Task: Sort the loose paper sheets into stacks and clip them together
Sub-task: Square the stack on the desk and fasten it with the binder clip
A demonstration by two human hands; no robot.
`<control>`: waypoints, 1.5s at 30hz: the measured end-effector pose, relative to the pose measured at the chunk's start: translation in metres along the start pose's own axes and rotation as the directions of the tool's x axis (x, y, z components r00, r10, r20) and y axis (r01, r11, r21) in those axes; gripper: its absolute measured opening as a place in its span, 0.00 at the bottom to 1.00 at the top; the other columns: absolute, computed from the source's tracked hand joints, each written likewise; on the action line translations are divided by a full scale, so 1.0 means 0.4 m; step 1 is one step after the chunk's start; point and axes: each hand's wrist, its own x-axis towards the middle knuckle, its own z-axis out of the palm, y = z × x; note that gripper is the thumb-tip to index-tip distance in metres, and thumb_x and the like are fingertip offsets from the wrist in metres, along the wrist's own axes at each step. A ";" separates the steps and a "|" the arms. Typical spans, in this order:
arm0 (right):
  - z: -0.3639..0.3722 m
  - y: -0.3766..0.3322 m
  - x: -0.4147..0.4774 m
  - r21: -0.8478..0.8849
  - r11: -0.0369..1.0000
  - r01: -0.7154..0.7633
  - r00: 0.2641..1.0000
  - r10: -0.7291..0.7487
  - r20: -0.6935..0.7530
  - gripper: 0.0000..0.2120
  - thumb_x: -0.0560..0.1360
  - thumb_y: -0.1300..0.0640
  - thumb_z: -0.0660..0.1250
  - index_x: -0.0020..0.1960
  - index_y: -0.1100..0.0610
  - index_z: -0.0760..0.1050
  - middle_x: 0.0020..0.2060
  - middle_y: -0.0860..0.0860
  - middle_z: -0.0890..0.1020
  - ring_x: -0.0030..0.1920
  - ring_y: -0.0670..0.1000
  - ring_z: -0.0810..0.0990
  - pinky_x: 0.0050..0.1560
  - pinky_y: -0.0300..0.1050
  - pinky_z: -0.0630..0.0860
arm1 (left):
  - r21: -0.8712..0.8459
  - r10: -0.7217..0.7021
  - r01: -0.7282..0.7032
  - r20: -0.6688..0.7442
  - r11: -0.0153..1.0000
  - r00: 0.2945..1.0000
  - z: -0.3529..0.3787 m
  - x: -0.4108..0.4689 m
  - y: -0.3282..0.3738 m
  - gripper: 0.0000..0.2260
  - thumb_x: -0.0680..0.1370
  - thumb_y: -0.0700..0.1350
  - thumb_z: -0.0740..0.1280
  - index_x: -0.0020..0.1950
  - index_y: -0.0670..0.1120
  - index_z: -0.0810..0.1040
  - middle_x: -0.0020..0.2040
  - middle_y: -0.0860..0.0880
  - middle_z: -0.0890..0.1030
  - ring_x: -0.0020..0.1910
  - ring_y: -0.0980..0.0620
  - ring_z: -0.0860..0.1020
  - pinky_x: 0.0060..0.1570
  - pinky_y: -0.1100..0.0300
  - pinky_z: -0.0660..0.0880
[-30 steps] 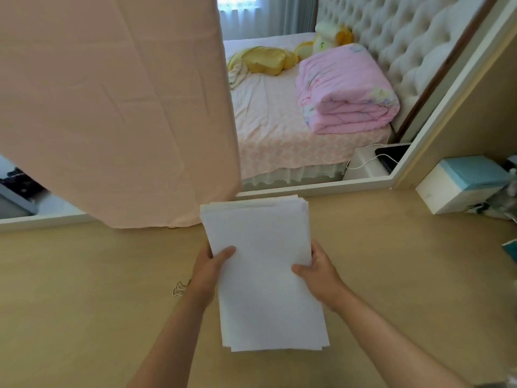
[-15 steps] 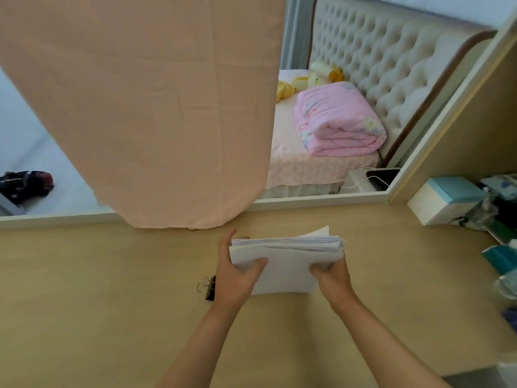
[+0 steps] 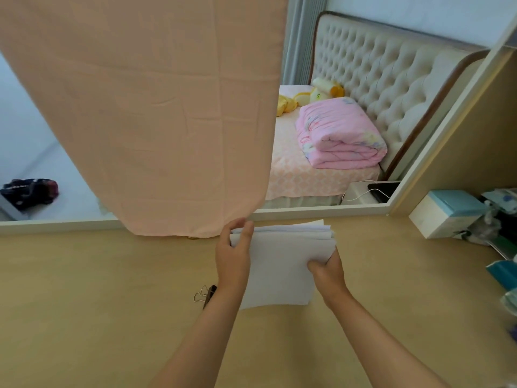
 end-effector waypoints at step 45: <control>-0.019 0.035 0.031 -0.031 0.981 0.190 0.981 -0.189 0.033 0.31 0.67 0.71 0.62 0.54 0.36 0.66 0.45 0.44 0.80 0.43 0.50 0.82 0.43 0.46 0.79 | 0.265 0.126 -0.046 -0.292 0.963 0.948 0.055 -0.014 -0.012 0.14 0.70 0.52 0.77 0.53 0.58 0.78 0.51 0.60 0.81 0.52 0.58 0.79 0.51 0.58 0.77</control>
